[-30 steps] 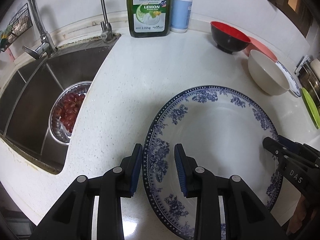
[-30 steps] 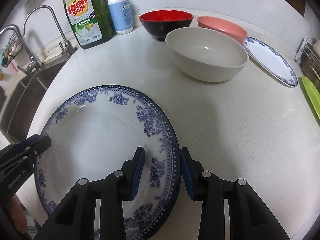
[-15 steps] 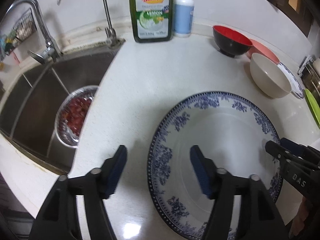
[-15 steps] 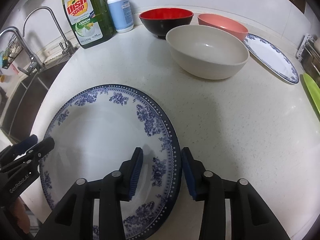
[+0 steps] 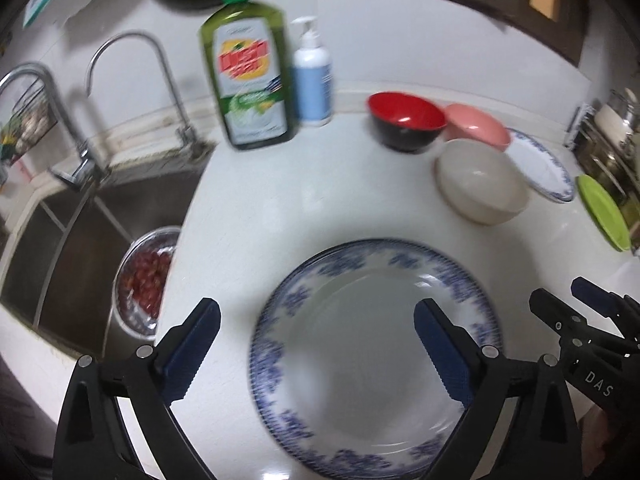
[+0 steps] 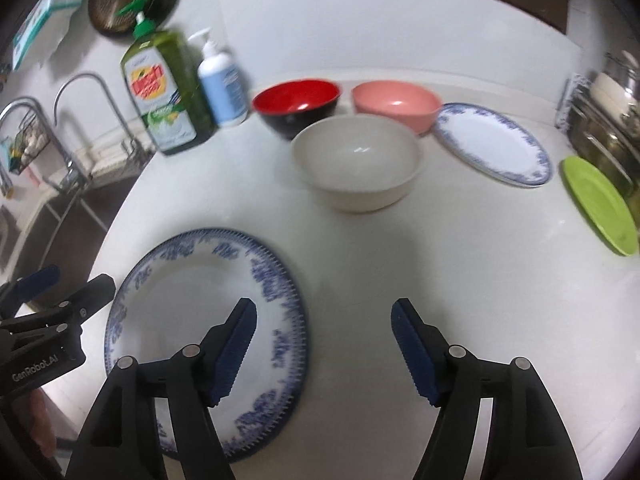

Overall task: Organize plates and bowls
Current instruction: 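Lower the blue-and-white plate onto the counter and open both grippers, then move both grippers to the rim of the green plate by the pot rack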

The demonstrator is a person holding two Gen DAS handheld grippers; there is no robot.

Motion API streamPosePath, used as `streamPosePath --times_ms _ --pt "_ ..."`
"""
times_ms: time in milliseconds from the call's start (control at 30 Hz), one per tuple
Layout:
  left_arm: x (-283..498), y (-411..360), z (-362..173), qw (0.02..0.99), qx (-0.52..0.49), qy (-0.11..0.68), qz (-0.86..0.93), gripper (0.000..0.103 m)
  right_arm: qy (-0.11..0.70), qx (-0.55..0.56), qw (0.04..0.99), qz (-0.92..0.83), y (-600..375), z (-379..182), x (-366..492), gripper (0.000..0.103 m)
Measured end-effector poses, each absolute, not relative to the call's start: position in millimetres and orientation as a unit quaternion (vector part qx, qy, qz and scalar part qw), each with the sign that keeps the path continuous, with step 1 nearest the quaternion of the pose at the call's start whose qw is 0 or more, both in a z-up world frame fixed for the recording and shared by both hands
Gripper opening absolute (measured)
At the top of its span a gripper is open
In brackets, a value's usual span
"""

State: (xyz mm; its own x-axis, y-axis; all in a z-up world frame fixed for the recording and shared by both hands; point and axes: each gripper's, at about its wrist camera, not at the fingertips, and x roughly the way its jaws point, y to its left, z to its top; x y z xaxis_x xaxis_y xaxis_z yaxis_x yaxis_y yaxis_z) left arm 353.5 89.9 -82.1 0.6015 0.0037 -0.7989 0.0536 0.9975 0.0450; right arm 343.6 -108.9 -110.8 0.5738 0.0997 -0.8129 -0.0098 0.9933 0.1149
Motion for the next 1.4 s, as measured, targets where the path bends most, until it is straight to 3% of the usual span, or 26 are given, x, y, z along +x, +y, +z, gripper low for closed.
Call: streamPosePath --times_ms 1400 --pt "407.5 -275.3 -6.8 0.888 0.171 0.312 -0.292 0.100 0.356 0.123 0.890 -0.258 -426.6 -55.1 300.9 0.073"
